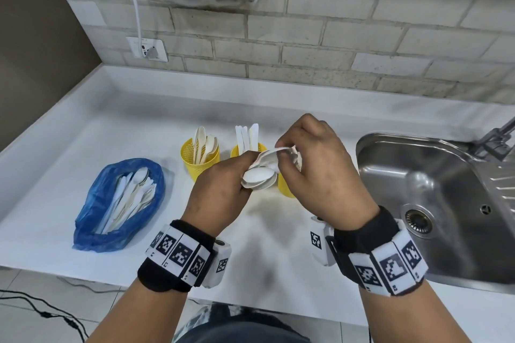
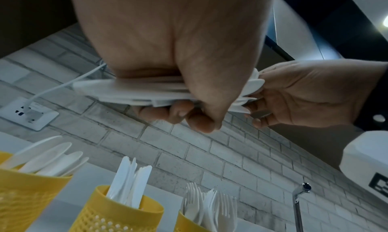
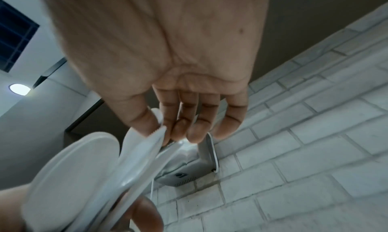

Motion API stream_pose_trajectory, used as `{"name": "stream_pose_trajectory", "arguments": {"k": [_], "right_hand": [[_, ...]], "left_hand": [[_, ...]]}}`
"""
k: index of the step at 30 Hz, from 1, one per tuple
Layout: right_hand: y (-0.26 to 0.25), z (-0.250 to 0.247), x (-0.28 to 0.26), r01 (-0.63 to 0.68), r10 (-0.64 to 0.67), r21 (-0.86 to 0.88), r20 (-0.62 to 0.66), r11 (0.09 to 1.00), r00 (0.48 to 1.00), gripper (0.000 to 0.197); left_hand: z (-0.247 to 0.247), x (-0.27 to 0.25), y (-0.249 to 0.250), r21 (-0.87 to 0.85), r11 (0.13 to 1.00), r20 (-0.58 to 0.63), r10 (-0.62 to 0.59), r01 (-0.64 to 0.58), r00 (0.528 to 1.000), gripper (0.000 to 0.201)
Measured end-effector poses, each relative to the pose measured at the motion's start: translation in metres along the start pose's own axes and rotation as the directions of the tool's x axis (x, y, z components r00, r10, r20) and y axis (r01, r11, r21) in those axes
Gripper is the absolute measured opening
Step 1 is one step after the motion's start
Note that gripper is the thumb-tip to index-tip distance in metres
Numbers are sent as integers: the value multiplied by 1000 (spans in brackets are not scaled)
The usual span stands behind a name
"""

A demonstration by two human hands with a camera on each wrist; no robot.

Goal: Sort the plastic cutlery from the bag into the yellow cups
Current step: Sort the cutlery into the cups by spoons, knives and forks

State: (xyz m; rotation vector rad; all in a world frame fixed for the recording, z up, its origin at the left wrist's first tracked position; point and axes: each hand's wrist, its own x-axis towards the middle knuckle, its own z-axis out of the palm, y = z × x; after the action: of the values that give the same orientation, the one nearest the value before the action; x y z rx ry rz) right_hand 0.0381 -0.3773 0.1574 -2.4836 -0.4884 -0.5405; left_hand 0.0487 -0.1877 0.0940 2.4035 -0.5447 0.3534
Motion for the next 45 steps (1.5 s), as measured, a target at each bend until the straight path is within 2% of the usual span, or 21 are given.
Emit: {"name": "stream_pose_trajectory", "arguments": {"k": [3, 4, 5, 8, 11, 12, 14, 16, 20, 21, 23, 24, 26, 30, 32, 34, 35, 38, 41, 45], "right_hand": [[2, -5, 3, -57, 84, 157, -172, 986, 982, 8], [2, -7, 4, -86, 124, 208, -180, 974, 976, 5], [1, -10, 5, -130, 171, 261, -143, 957, 975, 4], [1, -14, 6, -254, 241, 344, 80, 904, 967, 6], [5, -12, 6, -316, 299, 465, 113, 827, 948, 9], [6, -11, 6, -336, 339, 550, 99, 765, 935, 9], [9, -11, 7, -339, 426, 736, 77, 585, 901, 3], [11, -13, 9, -310, 513, 870, 79, 383, 855, 6], [15, -23, 14, -125, 663, 992, 102, -13, 742, 12], [17, -27, 15, -60, 696, 995, 97, -77, 712, 13], [20, -33, 14, 53, 741, 988, 75, -147, 667, 14], [22, -35, 13, 88, 754, 985, 57, -151, 655, 15], [22, -38, 10, 115, 771, 989, 2, -97, 637, 14], [12, -32, 1, 63, 751, 988, -146, 139, 644, 6], [6, -21, -5, 18, 707, 978, -162, 206, 688, 5], [0, -7, -13, -63, 645, 968, -111, 241, 756, 16], [-3, 1, -16, -122, 605, 950, -81, 288, 792, 20], [-14, 23, -26, -270, 479, 818, -8, 508, 878, 33], [-20, 38, -31, -315, 420, 706, 27, 634, 907, 24], [-23, 46, -31, -353, 413, 646, 63, 677, 909, 28]], "left_hand": [[3, -1, -4, -57, 995, 43, -77, 80, 996, 39], [4, -2, -5, -85, 992, 52, -94, 98, 994, 39], [5, -2, -5, -115, 988, 58, -99, 105, 993, 38], [8, -2, -2, -206, 974, 74, -81, 94, 994, 36], [10, -2, 1, -266, 960, 63, -73, 87, 995, 36], [11, -2, 1, -282, 954, 63, -82, 96, 995, 31], [11, -2, 0, -298, 947, 70, -103, 120, 992, 20], [11, -3, 1, -291, 948, 74, -113, 130, 991, 22], [11, -3, 2, -313, 939, 89, -121, 143, 989, 21], [12, -3, 2, -319, 935, 98, -128, 153, 987, 20], [12, -4, 4, -327, 929, 106, -145, 172, 984, 15], [12, -4, 5, -336, 925, 101, -151, 177, 983, 11], [12, -5, 7, -364, 914, 81, -160, 179, 984, 5], [11, -4, 12, -420, 884, 54, -201, 205, 978, 10], [12, -3, 14, -444, 869, 46, -221, 218, 974, 9], [13, -3, 15, -452, 860, 42, -244, 237, 969, 9], [13, -2, 15, -452, 857, 40, -256, 246, 966, 9], [14, -1, 16, -463, 851, 30, -264, 248, 964, 6], [14, -1, 16, -505, 832, 38, -243, 228, 969, 19], [16, -2, 18, -547, 802, 41, -261, 240, 965, 25]]}}
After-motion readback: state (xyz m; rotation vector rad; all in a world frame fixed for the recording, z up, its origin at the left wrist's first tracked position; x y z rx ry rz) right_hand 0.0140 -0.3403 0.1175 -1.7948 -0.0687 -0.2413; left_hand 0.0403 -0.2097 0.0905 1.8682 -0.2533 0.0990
